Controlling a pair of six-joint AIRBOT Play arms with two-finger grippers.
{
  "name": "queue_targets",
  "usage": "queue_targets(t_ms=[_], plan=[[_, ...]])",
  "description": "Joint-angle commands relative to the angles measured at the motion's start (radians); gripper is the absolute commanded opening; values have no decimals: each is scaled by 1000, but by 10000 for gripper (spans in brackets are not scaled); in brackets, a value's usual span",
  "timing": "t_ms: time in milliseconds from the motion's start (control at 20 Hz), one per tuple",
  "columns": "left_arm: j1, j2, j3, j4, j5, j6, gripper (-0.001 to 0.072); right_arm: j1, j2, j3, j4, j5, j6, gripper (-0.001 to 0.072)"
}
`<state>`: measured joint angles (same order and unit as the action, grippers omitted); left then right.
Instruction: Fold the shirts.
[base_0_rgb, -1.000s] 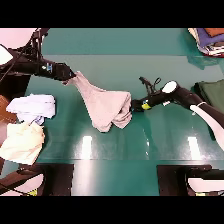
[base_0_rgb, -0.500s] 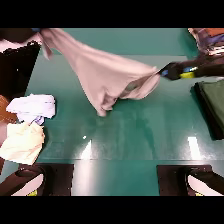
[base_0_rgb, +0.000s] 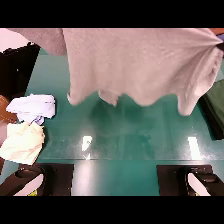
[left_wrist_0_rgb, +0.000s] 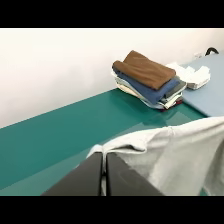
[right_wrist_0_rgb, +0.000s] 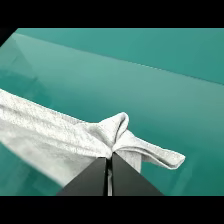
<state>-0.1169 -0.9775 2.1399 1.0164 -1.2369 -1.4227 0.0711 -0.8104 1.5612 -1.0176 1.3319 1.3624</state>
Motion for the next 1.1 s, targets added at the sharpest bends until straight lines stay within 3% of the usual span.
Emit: queue_targets(t_ms=[0, 100, 250, 400, 600, 750, 950, 1000, 1050], plan=[[1, -1, -36, 89, 54, -9, 22, -50, 12, 14, -6, 88, 38, 13], [1, -21, -128, 174, 98, -10, 22, -50, -64, 13, -7, 151, 75, 13], [1, -143, -237, 184, 85, -9, 22, -32, -213, -66, -8, 153, 77, 13], [1, -350, -283, 172, 72, -10, 23, -29, -373, -208, -5, 71, 64, 13], [1, -631, -288, 137, 112, -9, 23, -29, -549, -306, -2, -148, 31, 13], [1, -777, -288, 96, 177, -9, 23, -27, -658, -266, 5, -187, 31, 13], [1, -839, -288, 93, 222, -10, 25, -27, -746, -172, 5, -188, 32, 14], [1, -839, -286, 93, 215, -11, 115, -27, -756, -152, 5, -188, 32, 16], [2, -839, -285, 93, 202, -14, 348, -27, -766, -131, 5, -187, 32, 18]])
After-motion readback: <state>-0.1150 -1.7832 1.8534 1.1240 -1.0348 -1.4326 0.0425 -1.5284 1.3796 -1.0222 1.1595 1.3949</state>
